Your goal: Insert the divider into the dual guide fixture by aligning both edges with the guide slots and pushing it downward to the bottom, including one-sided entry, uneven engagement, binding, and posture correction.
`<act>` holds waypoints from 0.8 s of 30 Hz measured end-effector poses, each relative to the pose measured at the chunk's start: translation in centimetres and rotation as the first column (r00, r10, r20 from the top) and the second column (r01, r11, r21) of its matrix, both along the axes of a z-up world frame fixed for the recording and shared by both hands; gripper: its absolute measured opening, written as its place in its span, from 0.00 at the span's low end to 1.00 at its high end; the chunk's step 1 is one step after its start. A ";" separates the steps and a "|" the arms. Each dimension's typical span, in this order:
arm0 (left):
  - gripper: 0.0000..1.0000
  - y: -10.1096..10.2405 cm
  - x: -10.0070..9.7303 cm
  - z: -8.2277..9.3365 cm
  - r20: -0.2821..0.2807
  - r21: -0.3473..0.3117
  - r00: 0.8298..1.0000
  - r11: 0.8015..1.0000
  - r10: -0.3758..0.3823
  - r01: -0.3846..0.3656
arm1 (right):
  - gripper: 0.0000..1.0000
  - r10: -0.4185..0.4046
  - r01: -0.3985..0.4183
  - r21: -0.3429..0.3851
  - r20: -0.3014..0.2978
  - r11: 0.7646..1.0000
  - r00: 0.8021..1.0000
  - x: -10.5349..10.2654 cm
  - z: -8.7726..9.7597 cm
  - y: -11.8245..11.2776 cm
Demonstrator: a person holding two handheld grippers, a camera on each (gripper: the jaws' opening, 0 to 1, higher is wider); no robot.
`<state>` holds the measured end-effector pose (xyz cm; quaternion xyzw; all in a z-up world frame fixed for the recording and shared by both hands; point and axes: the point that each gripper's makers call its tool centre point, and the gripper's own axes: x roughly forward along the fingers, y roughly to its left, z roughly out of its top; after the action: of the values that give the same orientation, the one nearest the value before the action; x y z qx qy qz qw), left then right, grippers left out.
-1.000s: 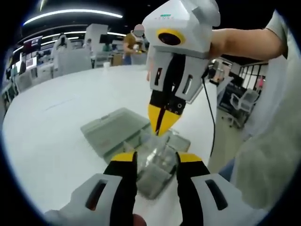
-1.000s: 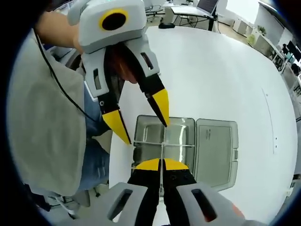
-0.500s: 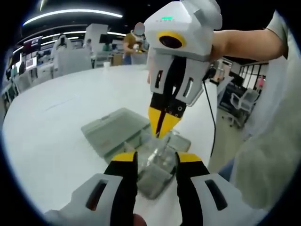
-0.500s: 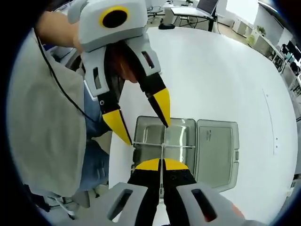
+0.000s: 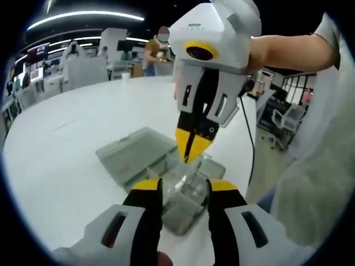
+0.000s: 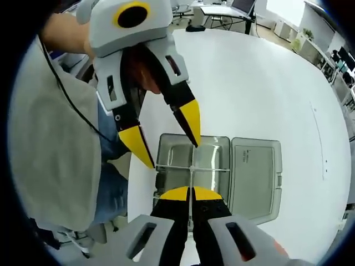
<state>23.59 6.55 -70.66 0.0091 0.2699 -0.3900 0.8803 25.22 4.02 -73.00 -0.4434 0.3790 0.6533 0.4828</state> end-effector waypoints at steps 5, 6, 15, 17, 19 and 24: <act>0.29 0.0 0.0 -0.1 -0.002 -0.001 1.000 1.000 -0.002 0.002 | 0.00 0.009 -0.009 -0.006 0.002 1.000 1.000 -0.1 0.1 0.0; 0.29 0.0 0.0 -0.1 -0.002 0.000 1.000 1.000 -0.002 0.002 | 0.00 0.010 -0.010 -0.009 0.001 1.000 1.000 -0.2 0.1 0.1; 0.29 0.0 0.0 -0.2 -0.003 -0.003 1.000 1.000 0.000 0.000 | 0.00 0.019 -0.019 -0.031 0.011 0.999 1.000 -0.1 0.1 0.1; 0.29 0.0 0.0 -0.2 -0.003 -0.006 1.000 1.000 0.000 0.000 | 0.00 0.021 -0.020 -0.038 0.009 0.999 1.000 -0.1 0.0 0.0; 0.29 -0.1 0.0 -0.2 -0.003 -0.006 1.000 1.000 0.001 -0.001 | 0.00 0.014 -0.014 -0.045 0.011 0.999 1.000 0.0 0.0 0.1; 0.29 0.0 0.1 -0.1 -0.003 -0.007 1.000 1.000 0.004 -0.004 | 0.00 0.042 -0.041 -0.065 0.020 0.997 0.999 -0.1 0.0 0.0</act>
<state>23.68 6.54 -70.75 0.0047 0.2696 -0.3890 0.8809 25.10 4.00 -72.98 -0.4735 0.3854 0.6457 0.4587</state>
